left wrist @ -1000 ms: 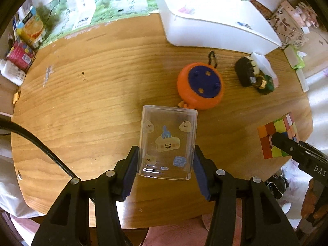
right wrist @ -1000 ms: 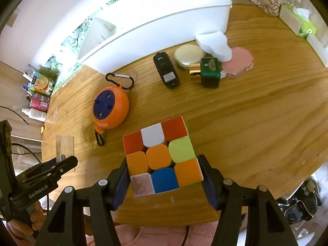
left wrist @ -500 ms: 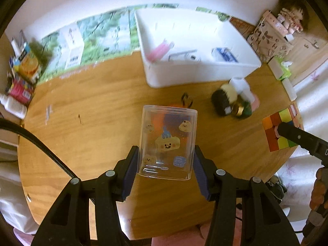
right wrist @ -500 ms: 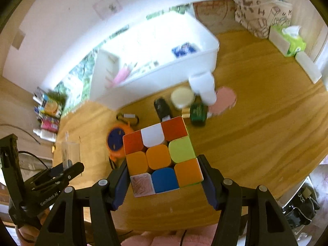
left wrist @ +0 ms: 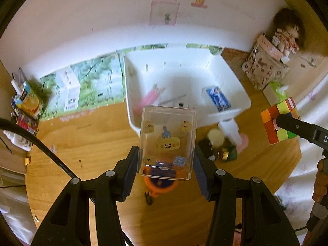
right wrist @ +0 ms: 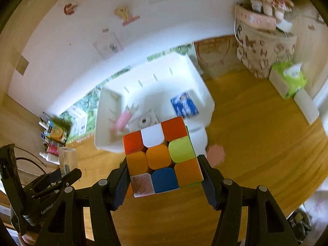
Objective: Organize rigid objects
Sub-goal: 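Carry the clear sticker box and Rubik's cube over the white bin with both tools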
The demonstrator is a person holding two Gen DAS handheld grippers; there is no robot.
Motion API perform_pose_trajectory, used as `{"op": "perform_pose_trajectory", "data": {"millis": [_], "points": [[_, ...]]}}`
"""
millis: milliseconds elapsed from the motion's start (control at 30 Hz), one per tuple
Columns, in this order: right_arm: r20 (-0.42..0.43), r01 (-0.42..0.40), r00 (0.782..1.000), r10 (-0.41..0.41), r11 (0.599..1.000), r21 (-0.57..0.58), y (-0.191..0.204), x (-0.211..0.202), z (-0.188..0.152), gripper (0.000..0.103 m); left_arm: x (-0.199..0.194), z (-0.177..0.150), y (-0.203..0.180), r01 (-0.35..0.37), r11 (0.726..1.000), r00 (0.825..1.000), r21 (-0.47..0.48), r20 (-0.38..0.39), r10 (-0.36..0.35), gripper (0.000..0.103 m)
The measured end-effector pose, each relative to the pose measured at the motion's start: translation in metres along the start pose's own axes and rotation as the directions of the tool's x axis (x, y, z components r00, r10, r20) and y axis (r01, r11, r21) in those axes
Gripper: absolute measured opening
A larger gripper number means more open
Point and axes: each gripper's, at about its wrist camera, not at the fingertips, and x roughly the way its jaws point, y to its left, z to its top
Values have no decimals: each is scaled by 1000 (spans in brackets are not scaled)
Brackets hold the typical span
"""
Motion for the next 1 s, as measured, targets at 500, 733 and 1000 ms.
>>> {"op": "perform_pose_trajectory", "data": {"millis": [500, 733, 1000], "points": [[30, -63, 997, 66, 992, -110, -11, 21, 73, 62, 22, 50, -28, -43, 994, 997, -99, 61, 49, 55], [32, -89, 995, 97, 978, -188, -11, 46, 97, 62, 47, 64, -37, -57, 989, 995, -139, 68, 67, 55], [27, -106, 993, 118, 957, -270, -12, 86, 117, 62, 76, 74, -38, -49, 975, 994, -217, 84, 69, 55]]}}
